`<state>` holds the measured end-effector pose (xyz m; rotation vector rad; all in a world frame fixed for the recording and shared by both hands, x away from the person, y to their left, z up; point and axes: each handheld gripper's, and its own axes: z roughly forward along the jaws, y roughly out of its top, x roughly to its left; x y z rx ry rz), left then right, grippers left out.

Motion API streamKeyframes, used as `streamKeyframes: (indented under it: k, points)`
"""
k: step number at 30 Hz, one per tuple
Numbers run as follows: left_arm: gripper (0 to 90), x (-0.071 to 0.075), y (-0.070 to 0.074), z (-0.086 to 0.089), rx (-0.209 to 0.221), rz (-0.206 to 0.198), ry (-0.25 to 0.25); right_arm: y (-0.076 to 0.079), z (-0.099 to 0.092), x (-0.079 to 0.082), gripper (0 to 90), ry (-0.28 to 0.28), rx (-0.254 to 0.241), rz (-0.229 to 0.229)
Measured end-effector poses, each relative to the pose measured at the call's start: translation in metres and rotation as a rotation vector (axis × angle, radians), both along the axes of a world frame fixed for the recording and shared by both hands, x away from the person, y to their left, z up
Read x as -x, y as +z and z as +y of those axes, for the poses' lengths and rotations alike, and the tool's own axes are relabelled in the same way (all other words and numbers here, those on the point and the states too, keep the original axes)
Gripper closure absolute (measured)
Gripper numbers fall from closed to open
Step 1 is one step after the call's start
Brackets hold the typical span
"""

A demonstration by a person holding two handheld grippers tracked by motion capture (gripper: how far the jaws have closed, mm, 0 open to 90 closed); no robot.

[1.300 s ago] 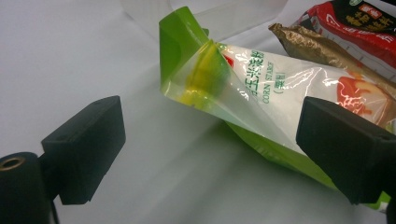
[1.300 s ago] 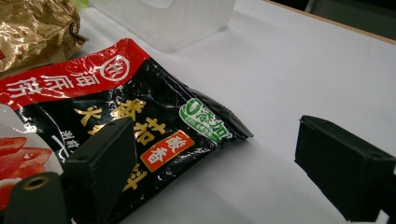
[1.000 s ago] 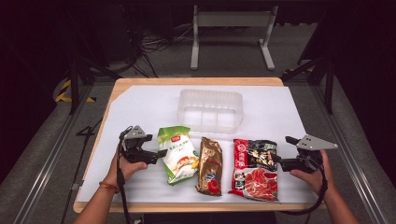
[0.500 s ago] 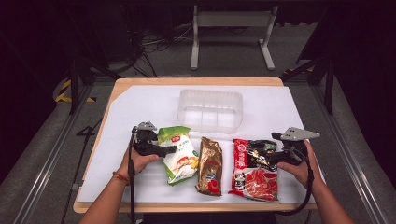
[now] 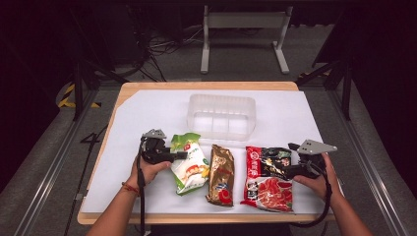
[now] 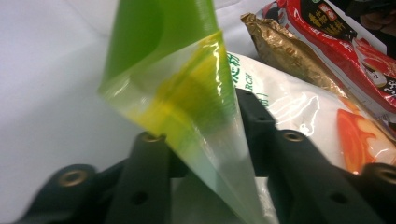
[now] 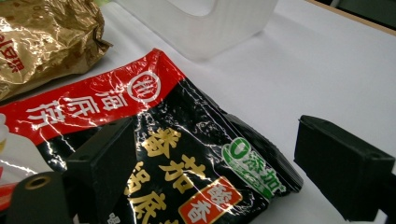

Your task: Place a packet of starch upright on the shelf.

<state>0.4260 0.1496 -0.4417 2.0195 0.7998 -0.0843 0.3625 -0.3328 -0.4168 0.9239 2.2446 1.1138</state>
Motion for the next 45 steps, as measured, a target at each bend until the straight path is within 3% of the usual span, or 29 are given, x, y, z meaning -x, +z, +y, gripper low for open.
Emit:
streamKeyframes:
  k: [1, 5, 10, 13, 16, 18, 21, 25, 27, 30, 33, 35, 42, 45]
  points:
    - [79.7, 0.002, 0.002, -0.002, -0.01, -0.018, 0.006, 0.0, -0.003, 0.0, 13.5, -0.008, -0.011, -0.004]
    - [86.5, 0.007, 0.007, -0.002, -0.016, -0.066, 0.008, 0.0, -0.005, 0.0, 13.3, -0.017, -0.028, -0.001]
    - [88.6, 0.013, 0.013, 0.002, -0.003, -0.105, 0.024, 0.0, -0.004, 0.002, 13.5, -0.008, -0.028, -0.002]
    - [88.9, 0.019, 0.02, 0.005, 0.004, -0.148, 0.027, 0.002, -0.001, 0.004, 15.8, 0.0, -0.025, -0.009]
    - [89.2, 0.028, 0.03, 0.008, 0.009, -0.213, 0.028, 0.006, 0.006, 0.005, 15.7, 0.018, -0.038, -0.013]
    - [89.4, 0.033, 0.036, 0.007, 0.016, -0.238, 0.03, 0.013, 0.013, 0.007, 15.5, 0.05, -0.067, -0.022]
    - [89.5, 0.042, 0.042, 0.004, 0.013, -0.28, 0.023, 0.019, 0.028, 0.009, 14.8, 0.081, -0.07, -0.031]
    - [89.6, 0.047, 0.047, 0.001, 0.008, -0.311, 0.017, 0.023, 0.049, 0.011, 14.4, 0.13, -0.062, -0.035]
    - [89.7, 0.048, 0.049, -0.002, 0.011, -0.329, 0.017, 0.024, 0.064, 0.01, 14.2, 0.166, -0.083, -0.017]
    - [89.7, 0.049, 0.05, -0.002, 0.024, -0.336, 0.022, 0.024, 0.079, 0.01, 14.4, 0.197, -0.07, -0.01]
    - [89.8, 0.05, 0.051, -0.003, 0.024, -0.341, 0.016, 0.024, 0.084, 0.011, 14.9, 0.213, -0.076, 0.0]
    - [89.8, 0.051, 0.052, -0.004, 0.029, -0.344, 0.025, 0.025, 0.087, 0.011, 15.5, 0.214, -0.05, -0.005]
    - [89.9, 0.056, 0.057, -0.004, 0.013, -0.381, 0.04, 0.023, 0.057, 0.018, 16.0, 0.159, -0.048, -0.024]
    - [89.9, 0.056, 0.058, -0.004, 0.014, -0.392, 0.045, 0.02, 0.036, 0.018, 16.2, 0.122, -0.09, -0.019]
